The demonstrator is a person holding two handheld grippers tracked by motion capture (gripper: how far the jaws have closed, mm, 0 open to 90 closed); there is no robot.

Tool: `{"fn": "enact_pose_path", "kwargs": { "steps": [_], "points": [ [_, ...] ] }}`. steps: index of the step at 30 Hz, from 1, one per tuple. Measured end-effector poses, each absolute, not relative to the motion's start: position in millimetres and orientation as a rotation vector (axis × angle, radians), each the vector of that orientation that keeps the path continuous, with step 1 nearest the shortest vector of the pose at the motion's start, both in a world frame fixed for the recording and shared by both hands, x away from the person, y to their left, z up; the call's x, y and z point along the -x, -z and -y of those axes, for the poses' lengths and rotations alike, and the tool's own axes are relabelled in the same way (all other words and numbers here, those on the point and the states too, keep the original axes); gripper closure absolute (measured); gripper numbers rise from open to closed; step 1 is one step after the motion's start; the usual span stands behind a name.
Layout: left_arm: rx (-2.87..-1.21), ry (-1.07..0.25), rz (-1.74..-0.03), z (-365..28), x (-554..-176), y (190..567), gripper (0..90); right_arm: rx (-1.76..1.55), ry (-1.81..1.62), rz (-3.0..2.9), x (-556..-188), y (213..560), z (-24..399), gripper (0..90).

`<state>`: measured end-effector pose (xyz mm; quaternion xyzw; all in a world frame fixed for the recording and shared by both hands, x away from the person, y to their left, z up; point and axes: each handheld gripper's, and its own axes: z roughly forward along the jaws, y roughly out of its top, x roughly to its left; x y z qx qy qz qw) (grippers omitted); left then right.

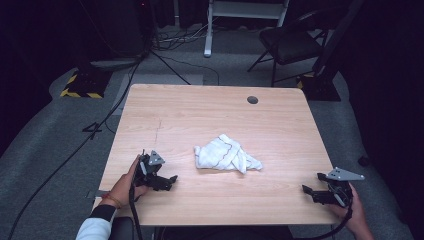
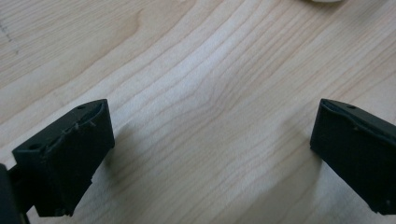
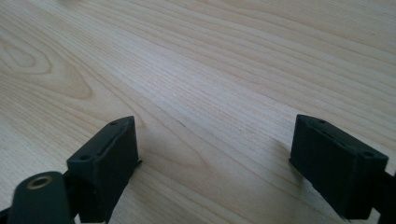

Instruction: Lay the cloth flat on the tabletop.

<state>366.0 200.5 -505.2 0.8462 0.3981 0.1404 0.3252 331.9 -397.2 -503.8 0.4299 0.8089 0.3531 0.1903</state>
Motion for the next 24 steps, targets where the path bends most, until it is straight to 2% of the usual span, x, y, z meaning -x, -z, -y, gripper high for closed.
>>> {"fn": "enact_pose_path", "kwargs": {
  "steps": [19, 20, 21, 24],
  "points": [
    [-2.239, -0.366, -0.992, -194.4, -367.5, 504.8, 0.3, -1.096, -0.987, -2.351, -341.4, 501.6, 387.6, 14.4],
    [-2.234, -0.359, -1.006, -192.4, -367.9, 504.9, 0.3, -1.052, -0.954, -2.36, -342.3, 498.1, 383.1, 22.8],
    [-2.233, -0.355, -1.003, -191.3, -368.1, 505.1, 0.3, -1.037, -0.96, -2.367, -342.8, 497.6, 381.7, 25.3],
    [-2.251, -0.341, -0.955, -189.4, -370.0, 504.9, 0.3, -1.012, -0.971, -2.38, -346.4, 496.4, 375.7, 23.9]
  ]
}}
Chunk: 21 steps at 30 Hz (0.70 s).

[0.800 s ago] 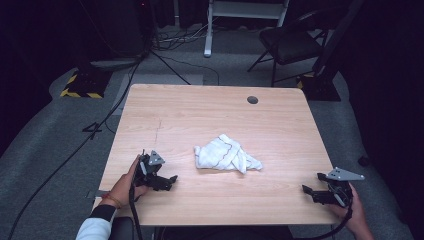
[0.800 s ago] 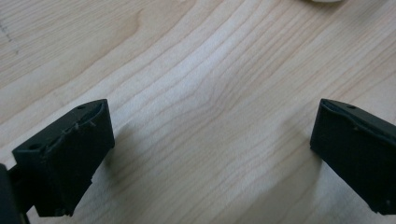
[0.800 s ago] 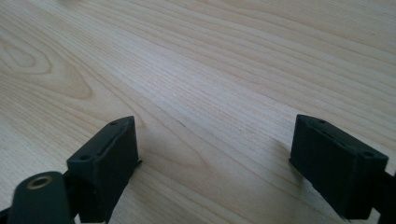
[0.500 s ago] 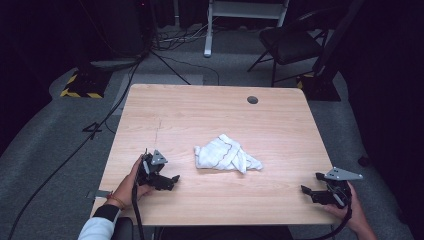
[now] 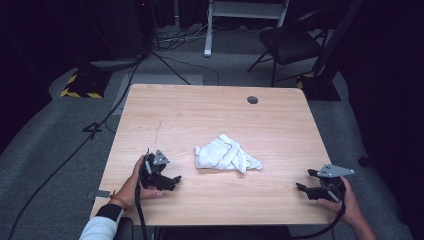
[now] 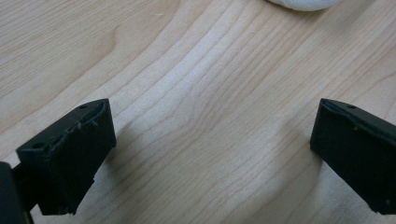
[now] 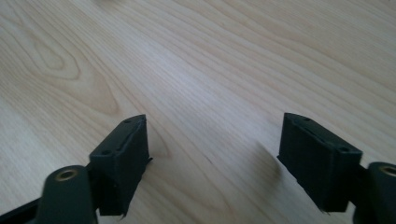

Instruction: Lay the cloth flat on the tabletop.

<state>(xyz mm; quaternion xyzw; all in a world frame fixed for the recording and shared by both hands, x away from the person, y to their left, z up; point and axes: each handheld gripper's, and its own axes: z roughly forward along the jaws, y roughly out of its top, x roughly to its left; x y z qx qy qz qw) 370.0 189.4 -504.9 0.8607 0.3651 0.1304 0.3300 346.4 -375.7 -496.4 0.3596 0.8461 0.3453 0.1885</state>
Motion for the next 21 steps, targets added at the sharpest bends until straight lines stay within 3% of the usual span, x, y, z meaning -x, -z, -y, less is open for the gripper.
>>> {"fn": "enact_pose_path", "kwargs": {
  "steps": [14, 21],
  "points": [
    [-2.298, -0.29, -0.824, -148.2, -383.5, 504.4, 0.3, -0.697, -1.052, -2.481, -374.0, 462.0, 292.1, 37.8],
    [-2.33, -0.251, -0.724, -112.8, -396.7, 503.9, 0.3, -0.534, -1.06, -2.575, -387.0, 464.6, 221.3, 41.2]
  ]
}}
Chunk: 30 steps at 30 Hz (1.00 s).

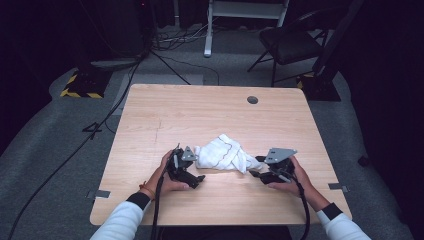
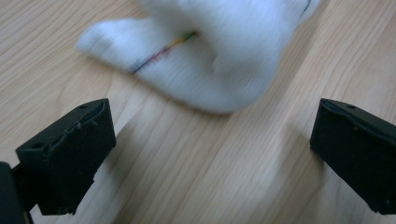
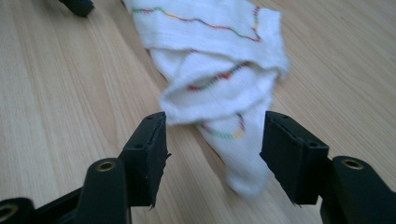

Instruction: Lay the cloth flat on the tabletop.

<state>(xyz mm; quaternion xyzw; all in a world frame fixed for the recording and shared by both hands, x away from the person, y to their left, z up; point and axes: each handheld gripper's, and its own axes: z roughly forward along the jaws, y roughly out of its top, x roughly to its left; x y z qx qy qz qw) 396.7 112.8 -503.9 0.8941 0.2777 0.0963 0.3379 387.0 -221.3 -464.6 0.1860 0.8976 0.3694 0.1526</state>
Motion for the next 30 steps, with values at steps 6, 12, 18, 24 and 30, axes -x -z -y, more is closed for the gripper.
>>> {"fn": "enact_pose_path", "kwargs": {
  "steps": [6, 12, 18, 24, 30],
  "points": [
    [-2.313, -0.247, -0.689, -98.9, -402.9, 503.3, 5.8, -0.474, -1.046, -2.61, -386.9, 472.4, 192.2, 40.7],
    [-2.287, -0.262, -0.689, -106.0, -406.8, 499.5, 38.7, -0.471, -1.004, -2.607, -390.5, 475.0, 188.9, 64.0],
    [-2.306, -0.262, -0.663, -111.8, -408.7, 496.1, 56.6, -0.493, -0.997, -2.587, -395.3, 471.8, 197.4, 82.4],
    [-2.307, -0.242, -0.69, -123.2, -412.7, 495.0, 57.3, -0.481, -1.033, -2.55, -394.8, 466.5, 203.2, 89.1],
    [-2.307, -0.256, -0.77, -129.3, -412.4, 492.0, 32.1, -0.513, -1.05, -2.521, -397.3, 463.1, 214.0, 89.7]
  ]
}}
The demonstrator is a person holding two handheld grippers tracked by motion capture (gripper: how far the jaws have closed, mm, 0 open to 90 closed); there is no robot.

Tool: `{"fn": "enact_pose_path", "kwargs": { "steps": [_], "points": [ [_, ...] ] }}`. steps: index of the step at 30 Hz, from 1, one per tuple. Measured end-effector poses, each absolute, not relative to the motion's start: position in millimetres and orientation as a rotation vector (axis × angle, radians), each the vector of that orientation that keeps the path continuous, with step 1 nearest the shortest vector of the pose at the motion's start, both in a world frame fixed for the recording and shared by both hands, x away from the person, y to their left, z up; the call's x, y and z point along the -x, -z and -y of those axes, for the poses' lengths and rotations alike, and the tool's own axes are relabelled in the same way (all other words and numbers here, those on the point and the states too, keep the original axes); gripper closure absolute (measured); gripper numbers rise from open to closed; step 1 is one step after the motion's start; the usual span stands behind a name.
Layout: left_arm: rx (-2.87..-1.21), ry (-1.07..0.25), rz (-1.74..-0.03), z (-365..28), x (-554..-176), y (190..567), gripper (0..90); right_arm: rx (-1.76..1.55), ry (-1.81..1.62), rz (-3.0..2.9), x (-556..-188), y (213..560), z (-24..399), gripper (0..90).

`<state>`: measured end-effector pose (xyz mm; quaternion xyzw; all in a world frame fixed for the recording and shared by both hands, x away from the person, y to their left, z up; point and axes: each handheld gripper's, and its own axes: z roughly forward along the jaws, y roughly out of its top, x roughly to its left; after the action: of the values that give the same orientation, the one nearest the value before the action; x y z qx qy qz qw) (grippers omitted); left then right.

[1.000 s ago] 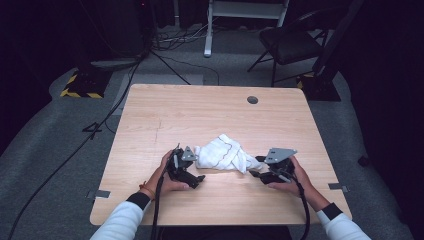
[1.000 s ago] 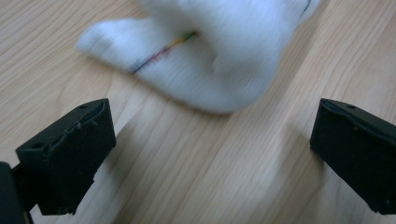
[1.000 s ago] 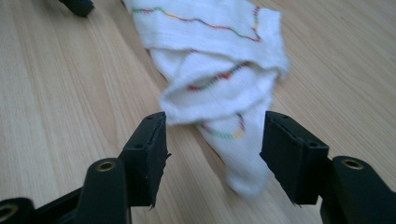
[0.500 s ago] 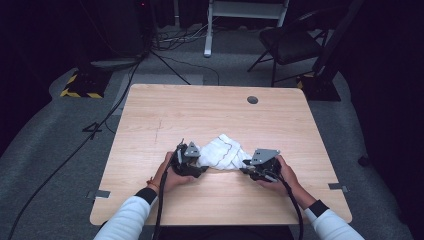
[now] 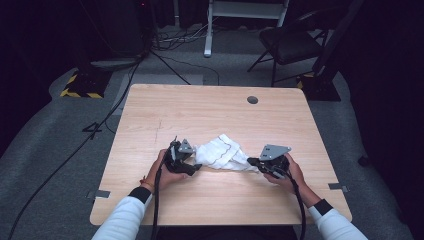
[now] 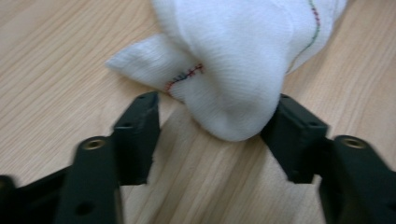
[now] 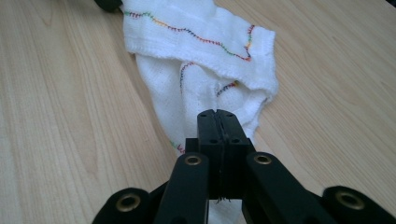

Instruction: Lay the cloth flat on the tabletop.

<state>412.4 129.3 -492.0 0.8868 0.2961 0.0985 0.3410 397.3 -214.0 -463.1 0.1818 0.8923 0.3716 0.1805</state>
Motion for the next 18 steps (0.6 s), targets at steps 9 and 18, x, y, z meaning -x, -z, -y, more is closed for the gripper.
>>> {"fn": "enact_pose_path", "kwargs": {
  "steps": [9, 18],
  "points": [
    [-2.242, -0.355, -0.729, -116.1, -399.1, 470.1, 24.0, -0.6, -1.012, -2.476, -405.6, 463.7, 230.6, 90.0],
    [-2.258, -0.405, -0.607, -66.2, -394.1, 458.1, 23.1, -0.673, -1.047, -2.445, -413.2, 463.2, 244.1, 85.7]
  ]
}}
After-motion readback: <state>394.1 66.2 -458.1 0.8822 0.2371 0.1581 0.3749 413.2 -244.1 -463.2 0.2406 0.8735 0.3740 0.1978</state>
